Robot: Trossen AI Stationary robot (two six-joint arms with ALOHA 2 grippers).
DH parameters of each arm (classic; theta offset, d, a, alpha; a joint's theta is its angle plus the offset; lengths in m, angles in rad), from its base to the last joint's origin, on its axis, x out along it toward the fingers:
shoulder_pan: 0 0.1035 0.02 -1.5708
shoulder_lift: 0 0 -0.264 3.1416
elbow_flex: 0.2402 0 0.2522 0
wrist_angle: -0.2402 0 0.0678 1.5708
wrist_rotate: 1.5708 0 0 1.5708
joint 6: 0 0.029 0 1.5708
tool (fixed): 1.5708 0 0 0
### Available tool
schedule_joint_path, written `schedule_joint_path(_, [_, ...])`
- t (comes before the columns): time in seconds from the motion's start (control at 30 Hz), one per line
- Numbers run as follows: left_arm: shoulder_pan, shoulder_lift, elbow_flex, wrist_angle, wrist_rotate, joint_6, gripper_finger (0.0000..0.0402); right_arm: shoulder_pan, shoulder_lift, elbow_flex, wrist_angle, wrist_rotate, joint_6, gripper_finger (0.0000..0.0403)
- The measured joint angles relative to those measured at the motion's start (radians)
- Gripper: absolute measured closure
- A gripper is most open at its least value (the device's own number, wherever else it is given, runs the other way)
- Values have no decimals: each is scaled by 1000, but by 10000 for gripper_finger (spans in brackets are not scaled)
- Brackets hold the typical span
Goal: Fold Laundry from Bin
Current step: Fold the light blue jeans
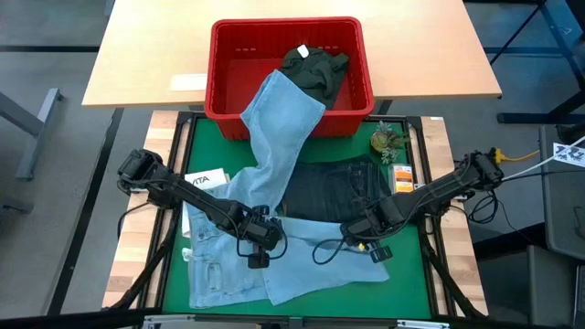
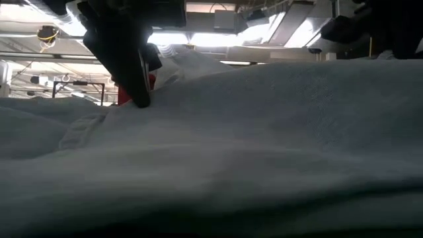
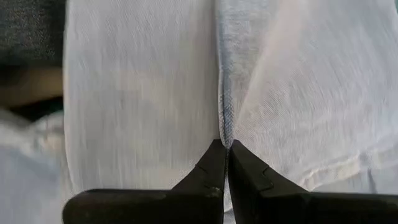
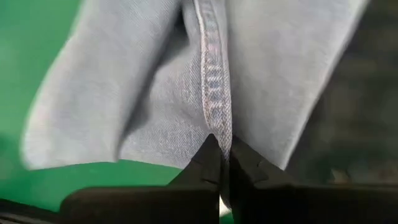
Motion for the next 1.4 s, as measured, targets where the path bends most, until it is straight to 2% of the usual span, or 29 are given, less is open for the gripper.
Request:
schedule_joint_path(0.13, [1, 0, 0, 7, -10, 1, 401, 0, -12, 1, -111, 97, 118, 387])
schedule_joint_path(0.23, [1, 0, 0, 12, -10, 1, 401, 0, -12, 1, -125, 124, 136, 381])
schedule_joint_path(0.43, [0, 0, 0, 25, -13, 1, 401, 0, -7, 0, -69, 123, 137, 380])
schedule_joint_path(0.67, [0, 1, 0, 27, -13, 1, 401, 0, -7, 0, -57, 29, 137, 375])
schedule_joint_path(0.77, [1, 1, 0, 28, -13, 1, 401, 0, -7, 0, -55, 19, 140, 351])
schedule_joint_path(0.93, [1, 1, 0, 28, -13, 1, 401, 0, -7, 0, -42, 38, 140, 280])
schedule_joint_path(1.1, [1, 2, 0, 28, -13, 2, 401, 0, -7, 0, 62, 52, 82, 226])
schedule_joint_path(1.27, [1, 2, 0, 28, -13, 2, 401, -3, 9, 0, 190, 25, 6, 206])
schedule_joint_path(1.4, [0, 2, 0, 30, -13, 2, 401, -8, 58, 0, 203, 19, -57, 206])
